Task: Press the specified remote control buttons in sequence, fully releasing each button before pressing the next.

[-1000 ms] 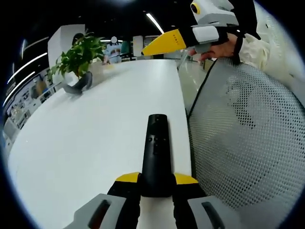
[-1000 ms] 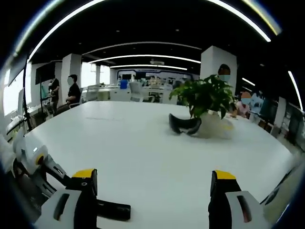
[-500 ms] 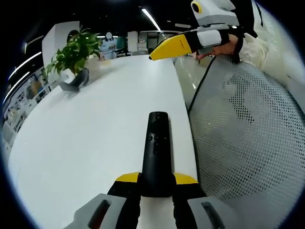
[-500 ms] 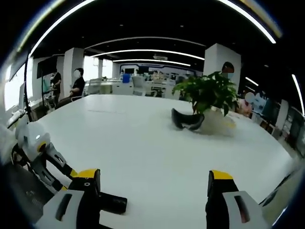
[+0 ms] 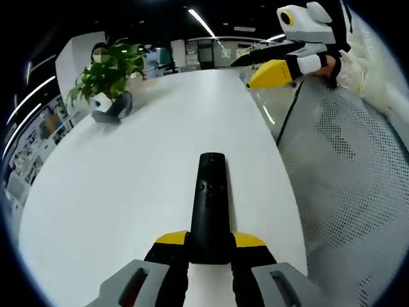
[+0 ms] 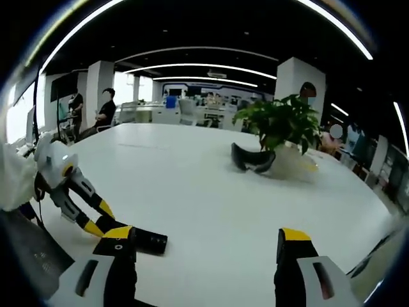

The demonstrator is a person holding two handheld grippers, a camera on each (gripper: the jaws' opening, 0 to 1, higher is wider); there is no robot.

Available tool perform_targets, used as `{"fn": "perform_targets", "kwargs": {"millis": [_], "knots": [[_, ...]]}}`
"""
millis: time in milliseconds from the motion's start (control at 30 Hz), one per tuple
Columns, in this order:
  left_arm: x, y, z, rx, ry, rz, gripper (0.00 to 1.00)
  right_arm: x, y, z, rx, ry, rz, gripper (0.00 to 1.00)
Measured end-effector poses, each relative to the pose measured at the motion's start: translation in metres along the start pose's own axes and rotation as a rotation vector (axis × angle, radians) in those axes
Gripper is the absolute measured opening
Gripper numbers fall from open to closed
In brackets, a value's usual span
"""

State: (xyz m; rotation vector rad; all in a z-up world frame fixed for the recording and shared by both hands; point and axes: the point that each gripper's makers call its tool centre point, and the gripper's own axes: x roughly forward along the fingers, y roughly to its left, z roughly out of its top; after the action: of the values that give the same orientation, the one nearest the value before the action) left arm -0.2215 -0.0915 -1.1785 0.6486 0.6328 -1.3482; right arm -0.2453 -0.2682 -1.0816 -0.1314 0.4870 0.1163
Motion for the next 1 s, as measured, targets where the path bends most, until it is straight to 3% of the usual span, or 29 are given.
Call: {"fn": "perform_targets", "kwargs": {"millis": [467, 1000], "knots": [[-0.016, 0.081, 0.003, 0.070, 0.039, 0.083, 0.24, 0.000, -0.001, -0.001, -0.006, 0.013, -0.009, 0.90], [-0.014, 0.144, 0.007, 0.121, 0.077, 0.132, 0.24, 0.002, 0.001, -0.006, -0.023, 0.042, 0.000, 0.87]]}}
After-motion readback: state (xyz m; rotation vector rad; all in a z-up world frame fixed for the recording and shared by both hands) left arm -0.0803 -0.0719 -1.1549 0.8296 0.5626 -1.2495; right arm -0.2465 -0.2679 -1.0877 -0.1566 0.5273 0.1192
